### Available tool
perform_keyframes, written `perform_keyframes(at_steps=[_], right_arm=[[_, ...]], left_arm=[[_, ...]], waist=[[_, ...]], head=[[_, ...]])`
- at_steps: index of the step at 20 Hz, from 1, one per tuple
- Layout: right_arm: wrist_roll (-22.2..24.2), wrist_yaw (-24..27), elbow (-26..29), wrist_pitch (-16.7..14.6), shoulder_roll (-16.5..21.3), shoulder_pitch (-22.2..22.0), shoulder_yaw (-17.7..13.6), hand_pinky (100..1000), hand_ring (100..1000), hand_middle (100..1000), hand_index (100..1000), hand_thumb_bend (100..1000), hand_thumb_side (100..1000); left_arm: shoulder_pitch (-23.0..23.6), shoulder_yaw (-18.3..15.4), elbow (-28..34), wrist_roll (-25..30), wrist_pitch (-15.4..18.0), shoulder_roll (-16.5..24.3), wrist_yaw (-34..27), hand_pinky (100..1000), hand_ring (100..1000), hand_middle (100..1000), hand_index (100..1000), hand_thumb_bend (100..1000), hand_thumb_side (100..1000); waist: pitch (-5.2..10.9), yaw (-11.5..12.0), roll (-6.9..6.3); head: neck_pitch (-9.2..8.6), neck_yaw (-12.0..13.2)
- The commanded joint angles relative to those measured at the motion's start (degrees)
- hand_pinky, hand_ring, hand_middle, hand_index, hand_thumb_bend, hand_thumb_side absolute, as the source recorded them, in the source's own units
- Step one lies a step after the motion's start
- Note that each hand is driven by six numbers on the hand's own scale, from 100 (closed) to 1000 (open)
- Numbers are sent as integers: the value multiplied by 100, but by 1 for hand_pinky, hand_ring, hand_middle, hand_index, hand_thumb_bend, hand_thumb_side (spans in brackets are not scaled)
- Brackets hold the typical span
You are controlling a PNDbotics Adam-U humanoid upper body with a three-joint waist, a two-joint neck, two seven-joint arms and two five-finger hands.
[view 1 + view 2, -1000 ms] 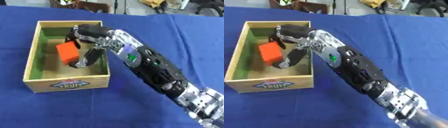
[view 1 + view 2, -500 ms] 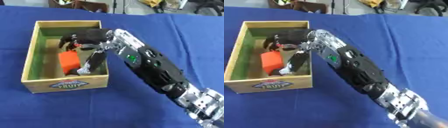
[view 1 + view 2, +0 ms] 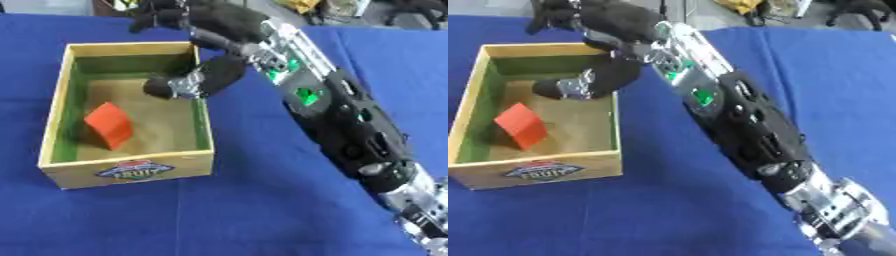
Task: Pick up objects on the table and place them in the box.
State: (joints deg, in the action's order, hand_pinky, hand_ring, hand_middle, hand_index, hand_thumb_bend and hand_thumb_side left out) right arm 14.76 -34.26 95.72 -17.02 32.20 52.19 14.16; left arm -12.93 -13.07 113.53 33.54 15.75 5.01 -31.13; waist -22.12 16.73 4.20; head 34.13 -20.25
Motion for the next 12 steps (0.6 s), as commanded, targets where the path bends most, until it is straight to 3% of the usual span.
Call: perform_keyframes(at_steps=[1, 3, 4, 5, 6, 7, 11, 12], right_arm=[[-405, 554, 774, 579, 372, -150, -421, 821, 905, 738, 826, 225, 1000], [-485, 776, 1109, 879, 466, -270, -507, 821, 905, 738, 826, 225, 1000], [-625, 909, 1320, 1022, 431, -488, -668, 767, 859, 666, 768, 100, 980], [-893, 1121, 1604, 1179, 370, -846, -917, 761, 862, 663, 751, 100, 913], [-1167, 1344, 1748, 1266, 312, -1139, -1120, 761, 863, 663, 750, 100, 904], [-1389, 1524, 1819, 1302, 271, -1352, -1265, 765, 871, 664, 741, 100, 818], [-2170, 2117, 1884, 1178, 37, -2215, -1732, 790, 885, 663, 731, 100, 736], [-2350, 2278, 1886, 1103, -52, -2439, -1827, 780, 877, 659, 726, 100, 658]], left_arm=[[1, -66, 106, -45, 7, 69, 55, 300, 346, 440, 513, 100, 974], [1, -70, 106, -61, 11, 67, 73, 300, 346, 440, 513, 100, 974], [-9, -86, 106, -79, 13, 60, 84, 300, 346, 440, 513, 100, 975], [-21, -111, 106, -109, 10, 52, 105, 300, 346, 441, 513, 100, 977], [-30, -127, 106, -135, 6, 42, 130, 300, 346, 441, 513, 100, 977], [-36, -135, 106, -155, 6, 35, 150, 300, 346, 441, 513, 100, 977], [-32, -182, 106, -226, 40, 19, 209, 300, 347, 441, 515, 100, 979], [-25, -195, 106, -243, 47, 14, 224, 300, 347, 442, 515, 100, 980]], waist=[[114, -38, -58], [111, -47, -59], [91, -95, -60], [69, -150, -65], [53, -193, -73], [42, -225, -82], [12, -354, -136], [6, -384, -150]], head=[[-59, 59], [-61, 66], [-78, 117], [-94, 171], [-101, 210], [-106, 241], [-132, 379], [-139, 414]])
